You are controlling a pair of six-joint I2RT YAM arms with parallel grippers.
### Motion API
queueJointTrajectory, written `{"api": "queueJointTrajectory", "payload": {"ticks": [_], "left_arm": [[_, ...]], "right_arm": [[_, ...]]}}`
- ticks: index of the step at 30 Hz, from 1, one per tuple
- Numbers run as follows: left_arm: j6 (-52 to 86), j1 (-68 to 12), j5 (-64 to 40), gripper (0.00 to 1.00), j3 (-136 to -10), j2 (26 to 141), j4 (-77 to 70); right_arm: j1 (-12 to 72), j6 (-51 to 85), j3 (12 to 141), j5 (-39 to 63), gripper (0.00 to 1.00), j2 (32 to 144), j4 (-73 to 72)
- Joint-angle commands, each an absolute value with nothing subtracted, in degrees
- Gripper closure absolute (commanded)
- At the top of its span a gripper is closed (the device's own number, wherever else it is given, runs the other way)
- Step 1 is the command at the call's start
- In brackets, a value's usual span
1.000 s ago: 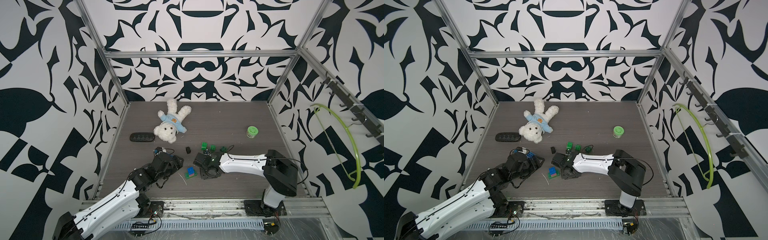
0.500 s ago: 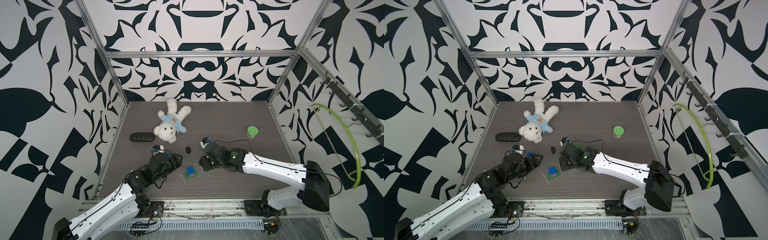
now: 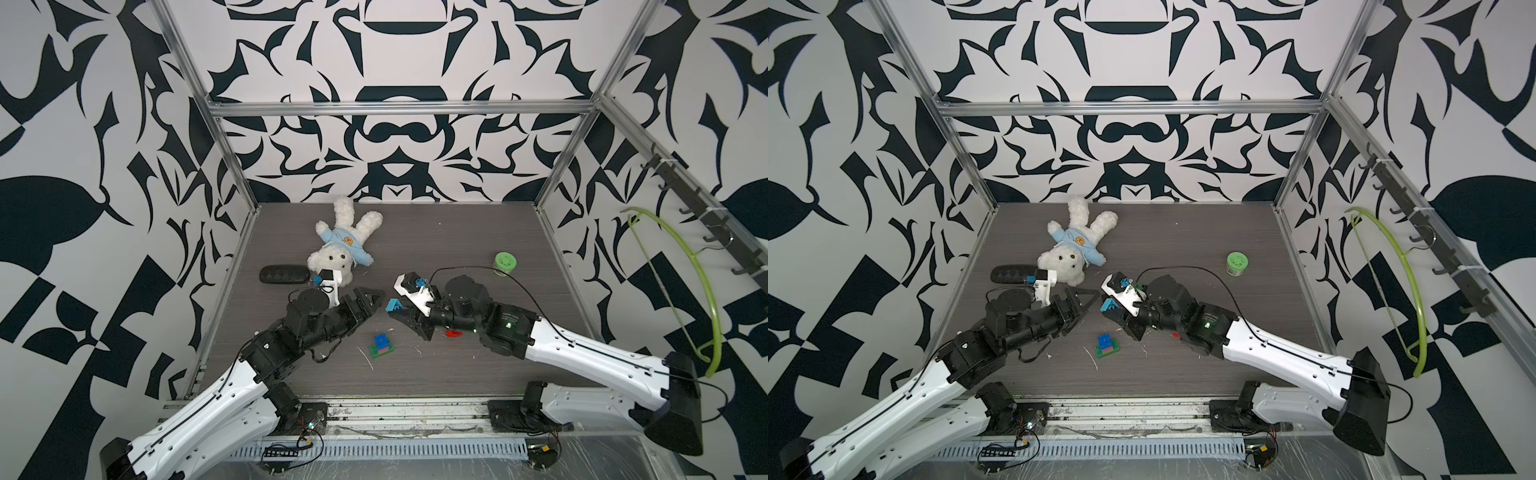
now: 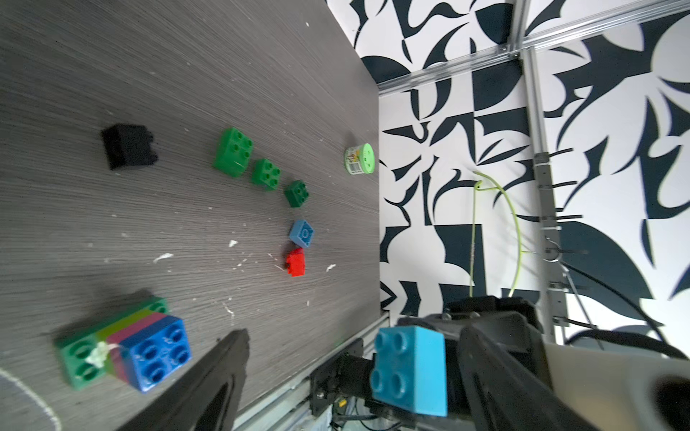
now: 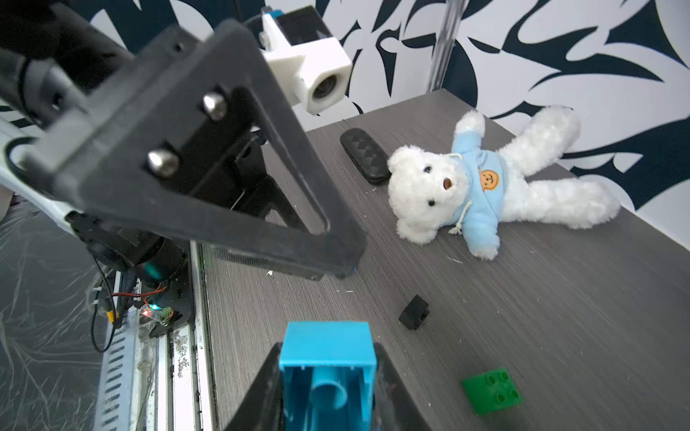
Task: Assemble the number 1 with lego
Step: Pick up the lego brick from the center of the board.
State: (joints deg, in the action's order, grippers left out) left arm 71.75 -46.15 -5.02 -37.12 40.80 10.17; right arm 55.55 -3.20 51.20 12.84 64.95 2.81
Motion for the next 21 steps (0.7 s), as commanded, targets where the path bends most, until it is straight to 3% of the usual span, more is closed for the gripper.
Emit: {"api": "queueJointTrajectory", "payload": {"ticks": [1,10,21], "left_arm": [[74.79,-46.32,-10.12,0.11,-38.27,41.45,4.69],[81.5,-46.32,-12.93,0.14,-37.53,42.73,-9.72],[85.65,-46.31,-11.83,0.28,-35.97,41.27,-15.3]], "right_arm": [[54.09,-7.86,52.15,18.98,0.84,64.29,-3.75],[53.83,-1.94,49.57,19.69,0.83,63.9,-16.43],[53.59,1.29,48.2,18.44,0.83,63.41,-23.92]]}}
